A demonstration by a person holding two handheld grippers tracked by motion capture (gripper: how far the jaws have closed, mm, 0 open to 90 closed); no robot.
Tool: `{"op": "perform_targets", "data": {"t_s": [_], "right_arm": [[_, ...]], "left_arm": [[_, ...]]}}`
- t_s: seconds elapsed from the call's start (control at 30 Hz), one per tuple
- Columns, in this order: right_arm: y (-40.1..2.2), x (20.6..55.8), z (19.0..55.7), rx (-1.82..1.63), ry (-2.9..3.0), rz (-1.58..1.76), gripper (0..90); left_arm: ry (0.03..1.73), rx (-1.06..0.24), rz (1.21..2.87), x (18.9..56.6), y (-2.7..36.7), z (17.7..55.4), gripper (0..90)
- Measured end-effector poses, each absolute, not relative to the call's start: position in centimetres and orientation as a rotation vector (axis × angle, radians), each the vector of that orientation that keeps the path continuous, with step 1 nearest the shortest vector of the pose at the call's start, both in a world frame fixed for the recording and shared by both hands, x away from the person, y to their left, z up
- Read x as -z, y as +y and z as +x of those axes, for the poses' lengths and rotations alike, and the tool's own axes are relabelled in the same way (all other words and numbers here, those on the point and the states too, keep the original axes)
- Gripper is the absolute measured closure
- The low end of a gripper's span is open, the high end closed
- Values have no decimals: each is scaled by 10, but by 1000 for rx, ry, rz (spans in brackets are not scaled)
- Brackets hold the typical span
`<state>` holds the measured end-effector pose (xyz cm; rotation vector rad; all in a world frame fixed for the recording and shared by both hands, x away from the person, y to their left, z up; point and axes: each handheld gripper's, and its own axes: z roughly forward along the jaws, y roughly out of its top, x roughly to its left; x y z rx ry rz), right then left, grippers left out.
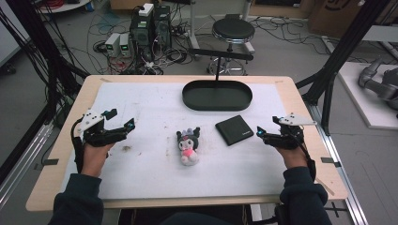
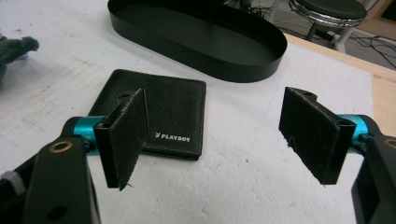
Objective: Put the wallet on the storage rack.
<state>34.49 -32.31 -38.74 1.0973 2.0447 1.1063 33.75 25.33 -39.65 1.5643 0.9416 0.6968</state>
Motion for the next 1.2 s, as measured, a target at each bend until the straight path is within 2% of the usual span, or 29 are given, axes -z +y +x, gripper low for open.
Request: {"op": "perform_targets", "data": {"t_s": [0.43, 0.8, 0.93, 1.2], "right_arm": [[-320, 389, 345, -1111, 2052, 1090, 246], [-285, 399, 349, -1080, 2136, 1012, 271], [-264, 409, 353, -1049, 2199, 955, 351], [-237, 426, 369, -992, 2291, 924, 359]], "left_arm": [[965, -687, 1573, 401, 253, 337, 183], [961, -680, 1588, 404, 249, 336, 190], [969, -670, 1597, 406, 247, 338, 190], [976, -659, 1601, 408, 247, 339, 190]]}}
